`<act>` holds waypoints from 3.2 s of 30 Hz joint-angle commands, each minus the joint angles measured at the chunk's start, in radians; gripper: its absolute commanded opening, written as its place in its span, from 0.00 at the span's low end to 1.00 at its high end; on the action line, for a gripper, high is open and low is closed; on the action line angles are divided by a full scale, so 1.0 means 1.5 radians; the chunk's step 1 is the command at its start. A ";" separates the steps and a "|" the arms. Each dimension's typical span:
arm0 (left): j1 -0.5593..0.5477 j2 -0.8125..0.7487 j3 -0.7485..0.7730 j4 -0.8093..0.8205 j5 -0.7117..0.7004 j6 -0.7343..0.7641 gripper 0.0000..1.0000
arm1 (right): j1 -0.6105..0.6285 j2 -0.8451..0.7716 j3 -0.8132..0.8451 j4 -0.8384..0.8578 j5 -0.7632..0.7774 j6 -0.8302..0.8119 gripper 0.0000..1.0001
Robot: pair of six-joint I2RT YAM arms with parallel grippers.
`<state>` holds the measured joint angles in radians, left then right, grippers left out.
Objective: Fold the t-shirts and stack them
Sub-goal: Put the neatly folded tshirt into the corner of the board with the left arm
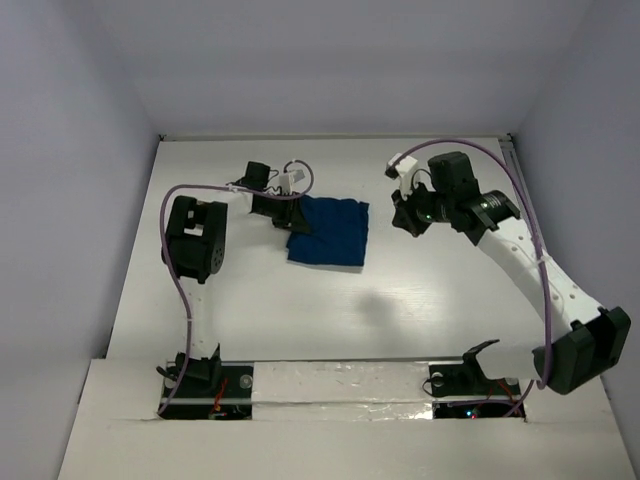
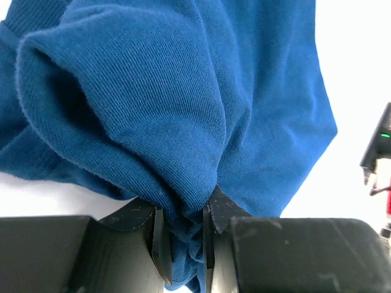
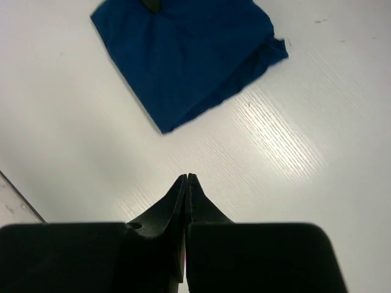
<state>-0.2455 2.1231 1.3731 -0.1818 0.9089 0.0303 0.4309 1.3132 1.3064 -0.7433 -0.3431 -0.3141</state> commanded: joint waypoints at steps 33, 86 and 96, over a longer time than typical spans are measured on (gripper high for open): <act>0.269 0.107 0.390 -0.150 -0.734 0.400 0.00 | -0.010 -0.040 -0.090 0.054 -0.013 0.002 0.00; 0.275 -0.936 -0.475 0.124 -0.278 0.190 0.99 | -0.222 -0.327 -0.215 0.250 0.138 0.057 0.75; 0.275 -0.884 -0.481 0.127 -0.239 0.188 0.99 | -0.229 -0.292 -0.204 0.250 0.146 0.077 0.83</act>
<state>0.1612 0.8021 0.6586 -0.0414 0.5140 0.3084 0.0917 0.8993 0.9840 -0.4263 -0.1375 -0.2226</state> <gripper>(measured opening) 0.989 0.819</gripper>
